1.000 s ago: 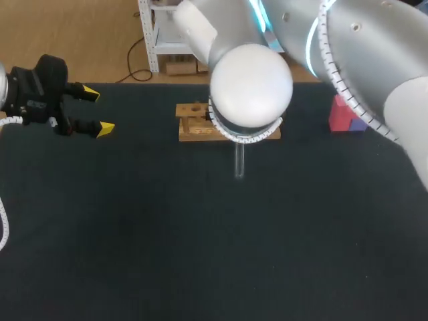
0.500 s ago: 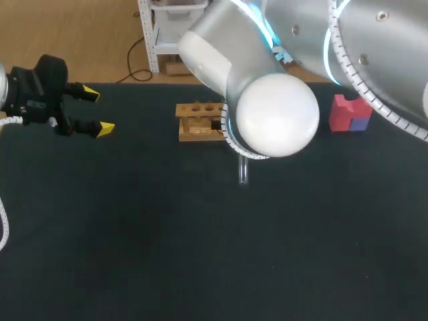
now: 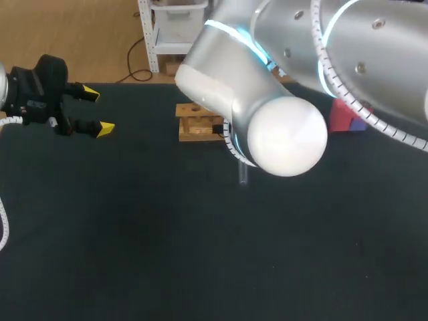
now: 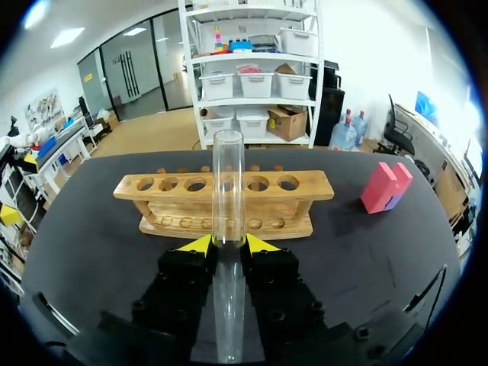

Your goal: Grasp the test tube, adjust it, and insert it.

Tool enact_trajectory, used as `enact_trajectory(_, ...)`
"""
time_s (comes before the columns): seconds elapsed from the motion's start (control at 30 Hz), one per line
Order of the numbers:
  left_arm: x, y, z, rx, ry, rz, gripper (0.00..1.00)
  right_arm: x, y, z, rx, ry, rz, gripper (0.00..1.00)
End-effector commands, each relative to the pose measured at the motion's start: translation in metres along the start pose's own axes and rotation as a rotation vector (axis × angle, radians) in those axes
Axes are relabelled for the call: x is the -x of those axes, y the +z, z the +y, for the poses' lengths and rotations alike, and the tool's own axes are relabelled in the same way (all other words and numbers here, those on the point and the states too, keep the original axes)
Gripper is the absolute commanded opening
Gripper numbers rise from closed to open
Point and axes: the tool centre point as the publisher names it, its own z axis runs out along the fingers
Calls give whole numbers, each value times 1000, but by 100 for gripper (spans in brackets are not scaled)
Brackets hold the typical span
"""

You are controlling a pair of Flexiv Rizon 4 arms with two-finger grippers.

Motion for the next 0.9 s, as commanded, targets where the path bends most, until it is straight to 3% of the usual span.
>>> enact_trajectory(0.03,-2,0,-1,4,3,-9,100,-1,8,4,-14,-3,3,0)
enact_trajectory(0.9,-2,0,-1,4,3,-9,100,1,19,4,-31,-38,86,0)
